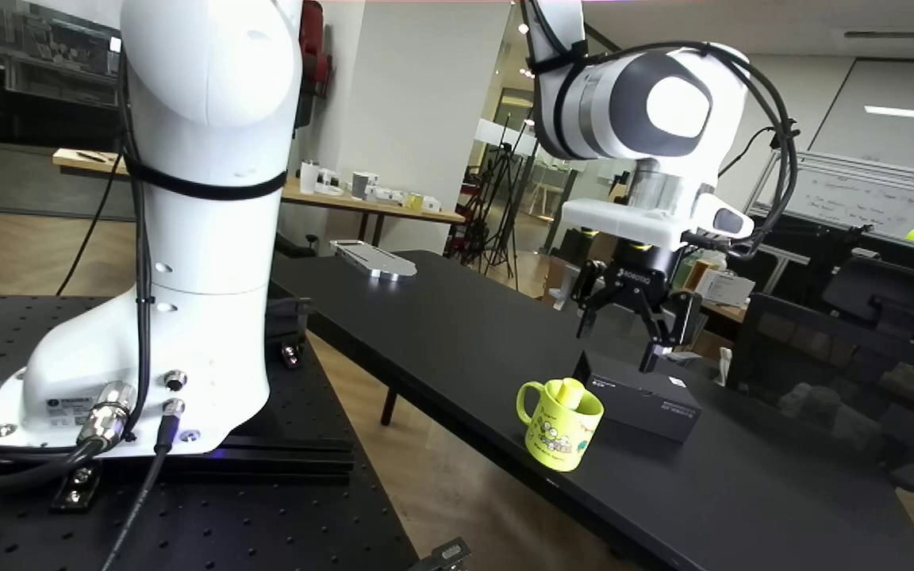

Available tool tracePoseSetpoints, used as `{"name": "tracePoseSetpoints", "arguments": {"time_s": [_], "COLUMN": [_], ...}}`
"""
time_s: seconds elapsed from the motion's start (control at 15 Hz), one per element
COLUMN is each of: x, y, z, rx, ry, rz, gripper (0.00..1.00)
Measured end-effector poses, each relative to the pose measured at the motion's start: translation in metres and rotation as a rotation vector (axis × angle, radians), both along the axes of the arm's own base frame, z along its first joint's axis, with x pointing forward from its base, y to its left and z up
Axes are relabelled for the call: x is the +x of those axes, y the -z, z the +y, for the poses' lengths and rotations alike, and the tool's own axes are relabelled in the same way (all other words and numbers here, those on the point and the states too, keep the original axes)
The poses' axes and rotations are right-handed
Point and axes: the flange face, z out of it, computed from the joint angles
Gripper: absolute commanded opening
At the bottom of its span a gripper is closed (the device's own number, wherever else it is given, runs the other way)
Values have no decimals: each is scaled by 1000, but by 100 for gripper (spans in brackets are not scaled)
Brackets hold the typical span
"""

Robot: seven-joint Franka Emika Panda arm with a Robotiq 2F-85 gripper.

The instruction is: Remove the glue stick from the yellow mug and put it on the table

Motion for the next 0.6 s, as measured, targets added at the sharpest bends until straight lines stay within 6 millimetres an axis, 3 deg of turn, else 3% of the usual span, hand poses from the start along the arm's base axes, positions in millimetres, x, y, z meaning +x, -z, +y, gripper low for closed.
{"name": "tracePoseSetpoints", "arguments": {"time_s": [0.6], "x": [-3], "y": [51], "z": [10], "rx": [28], "ry": [10], "rz": [40], "gripper": [100]}}
